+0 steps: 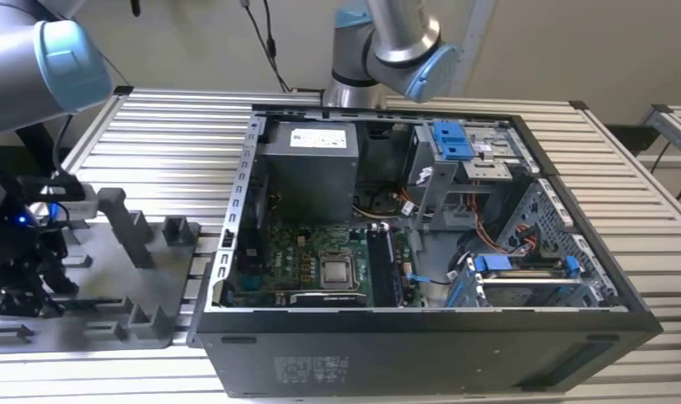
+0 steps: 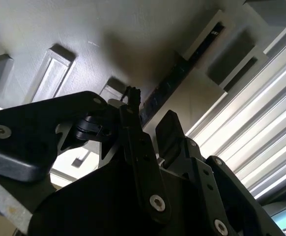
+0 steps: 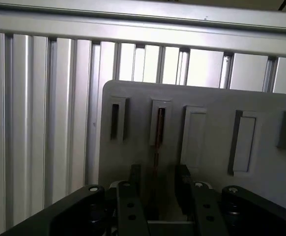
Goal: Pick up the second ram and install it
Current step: 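Pick up the second ram and move it above second insertion slot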
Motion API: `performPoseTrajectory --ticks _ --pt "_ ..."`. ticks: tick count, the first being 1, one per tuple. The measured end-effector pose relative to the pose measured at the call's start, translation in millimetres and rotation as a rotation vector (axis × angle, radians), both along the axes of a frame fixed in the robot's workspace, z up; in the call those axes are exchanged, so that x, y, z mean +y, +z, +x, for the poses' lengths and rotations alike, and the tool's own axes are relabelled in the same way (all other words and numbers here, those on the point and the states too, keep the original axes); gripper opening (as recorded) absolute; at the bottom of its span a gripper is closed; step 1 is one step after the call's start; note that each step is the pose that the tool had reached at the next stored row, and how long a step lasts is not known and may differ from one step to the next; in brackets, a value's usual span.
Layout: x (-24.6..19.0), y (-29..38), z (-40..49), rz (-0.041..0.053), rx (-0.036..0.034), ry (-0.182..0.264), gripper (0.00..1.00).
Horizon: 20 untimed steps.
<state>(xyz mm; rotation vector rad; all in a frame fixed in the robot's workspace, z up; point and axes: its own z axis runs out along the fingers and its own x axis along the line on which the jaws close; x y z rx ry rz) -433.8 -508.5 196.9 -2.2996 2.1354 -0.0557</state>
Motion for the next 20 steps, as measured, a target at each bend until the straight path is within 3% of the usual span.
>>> performPoseTrajectory --ticks 13,15,20 --pt "-0.1 -2.0 0.0 0.0000 -0.0027 0.000 0.42" --pt "-0.1 -1.9 0.0 0.0000 -0.0027 0.000 0.33" --pt "-0.1 -2.0 0.1 0.0000 -0.0029 0.000 0.33"
